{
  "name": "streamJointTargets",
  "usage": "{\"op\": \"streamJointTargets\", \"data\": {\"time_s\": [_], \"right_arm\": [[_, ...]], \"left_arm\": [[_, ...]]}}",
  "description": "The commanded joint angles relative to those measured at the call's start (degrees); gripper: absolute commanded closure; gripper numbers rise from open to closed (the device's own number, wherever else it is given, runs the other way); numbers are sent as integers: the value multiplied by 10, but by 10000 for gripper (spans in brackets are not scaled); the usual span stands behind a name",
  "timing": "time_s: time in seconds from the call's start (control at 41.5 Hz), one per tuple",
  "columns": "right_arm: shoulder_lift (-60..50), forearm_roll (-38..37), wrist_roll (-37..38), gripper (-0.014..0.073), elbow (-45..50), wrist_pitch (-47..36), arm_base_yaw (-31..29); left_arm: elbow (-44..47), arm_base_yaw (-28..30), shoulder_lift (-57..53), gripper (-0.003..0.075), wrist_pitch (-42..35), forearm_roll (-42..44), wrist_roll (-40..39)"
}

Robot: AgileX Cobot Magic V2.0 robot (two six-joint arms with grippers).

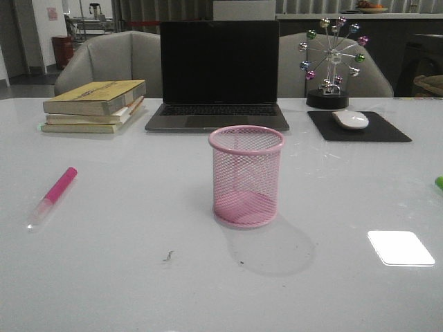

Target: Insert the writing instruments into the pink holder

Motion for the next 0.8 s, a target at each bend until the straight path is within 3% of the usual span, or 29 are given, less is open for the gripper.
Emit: {"op": "streamJointTargets", "data": {"time_s": [0.0,0.217,0.482,0.772], "right_arm": [[47,-1,0,539,-66,9,-2],[154,-1,0,539,-134,141,-2],[270,-1,0,539,-132,262,-2],[360,-1,0,539,-132,298,-2]], "left_arm": [[-69,-4,51,629,22,0,-1],[-151,-4,156,629,177,0,-1],[-152,-4,251,629,267,-7,-1],[-152,-4,318,629,316,-9,-1]]}}
